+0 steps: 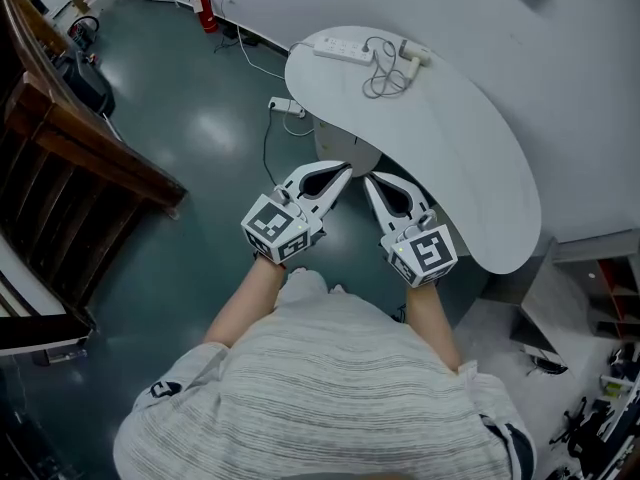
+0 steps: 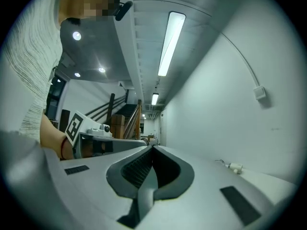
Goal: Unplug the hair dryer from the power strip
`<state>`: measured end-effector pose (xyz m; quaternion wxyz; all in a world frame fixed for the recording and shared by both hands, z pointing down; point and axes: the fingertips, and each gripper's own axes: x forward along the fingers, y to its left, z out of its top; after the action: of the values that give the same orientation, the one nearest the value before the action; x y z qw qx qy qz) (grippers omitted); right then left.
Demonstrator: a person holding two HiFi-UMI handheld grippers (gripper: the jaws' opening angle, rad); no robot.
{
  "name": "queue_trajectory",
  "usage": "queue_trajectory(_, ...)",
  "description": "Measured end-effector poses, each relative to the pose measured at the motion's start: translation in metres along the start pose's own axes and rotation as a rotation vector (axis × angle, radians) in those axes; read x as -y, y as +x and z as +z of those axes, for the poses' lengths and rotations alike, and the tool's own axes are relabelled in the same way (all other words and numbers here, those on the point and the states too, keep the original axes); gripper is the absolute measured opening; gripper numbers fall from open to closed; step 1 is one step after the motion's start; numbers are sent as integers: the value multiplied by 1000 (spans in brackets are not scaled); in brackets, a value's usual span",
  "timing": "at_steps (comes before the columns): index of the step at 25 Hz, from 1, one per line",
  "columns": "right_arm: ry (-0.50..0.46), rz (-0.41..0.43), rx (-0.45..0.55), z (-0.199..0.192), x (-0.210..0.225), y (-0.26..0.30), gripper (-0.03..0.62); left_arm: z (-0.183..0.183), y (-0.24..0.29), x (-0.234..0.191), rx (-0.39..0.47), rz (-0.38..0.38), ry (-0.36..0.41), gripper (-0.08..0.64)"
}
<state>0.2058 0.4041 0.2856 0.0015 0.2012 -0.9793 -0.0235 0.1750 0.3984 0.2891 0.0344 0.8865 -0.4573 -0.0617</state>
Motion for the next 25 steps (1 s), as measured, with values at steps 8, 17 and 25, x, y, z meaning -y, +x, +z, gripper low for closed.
queue_trajectory(8, 43, 17, 30, 1, 5, -7, 28, -4, 2, 3, -12, 24, 8, 8)
queue_trajectory(17, 56, -12, -7, -8, 29, 19, 28, 0, 11, -32, -10, 42, 15, 8)
queue_trajectory(25, 38, -36, -51, -20, 54, 78, 28, -2, 26, -97, -17, 24, -3, 8)
